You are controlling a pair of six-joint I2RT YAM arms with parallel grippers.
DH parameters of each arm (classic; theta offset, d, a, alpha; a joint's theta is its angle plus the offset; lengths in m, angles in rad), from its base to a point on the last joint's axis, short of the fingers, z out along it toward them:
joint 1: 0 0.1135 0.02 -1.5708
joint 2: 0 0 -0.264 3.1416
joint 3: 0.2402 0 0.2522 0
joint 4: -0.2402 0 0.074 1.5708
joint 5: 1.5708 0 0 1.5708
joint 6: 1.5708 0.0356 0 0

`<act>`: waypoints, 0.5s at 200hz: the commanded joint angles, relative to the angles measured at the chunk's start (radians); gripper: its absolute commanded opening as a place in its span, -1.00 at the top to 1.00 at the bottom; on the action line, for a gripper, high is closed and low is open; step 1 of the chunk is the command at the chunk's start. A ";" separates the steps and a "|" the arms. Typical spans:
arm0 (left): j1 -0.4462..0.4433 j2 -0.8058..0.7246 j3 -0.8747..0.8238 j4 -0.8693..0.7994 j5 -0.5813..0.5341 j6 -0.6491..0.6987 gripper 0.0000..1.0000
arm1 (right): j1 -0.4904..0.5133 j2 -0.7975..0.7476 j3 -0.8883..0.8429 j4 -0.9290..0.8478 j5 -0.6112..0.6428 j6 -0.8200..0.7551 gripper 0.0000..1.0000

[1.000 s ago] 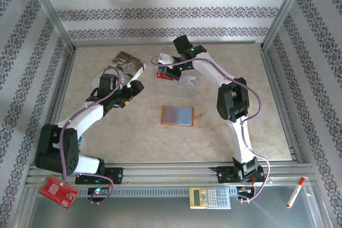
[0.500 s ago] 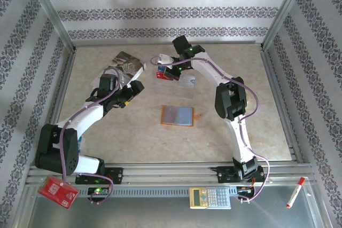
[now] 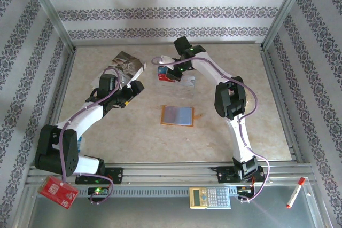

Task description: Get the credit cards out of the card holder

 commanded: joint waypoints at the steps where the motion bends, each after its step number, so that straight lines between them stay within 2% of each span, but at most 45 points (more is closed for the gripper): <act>1: 0.017 -0.019 -0.014 -0.014 0.009 -0.008 -1.00 | -0.006 0.009 0.035 -0.037 -0.038 -0.001 0.84; 31: 0.017 -0.018 -0.014 -0.012 0.010 -0.009 -1.00 | -0.007 0.003 0.053 -0.033 -0.058 0.024 0.77; 57: 0.017 -0.020 -0.013 -0.012 0.011 -0.009 -1.00 | -0.006 0.010 0.071 -0.032 -0.077 0.037 0.86; 100: 0.017 -0.028 -0.014 -0.019 0.013 -0.005 -1.00 | 0.006 0.040 0.076 -0.045 -0.063 0.033 0.88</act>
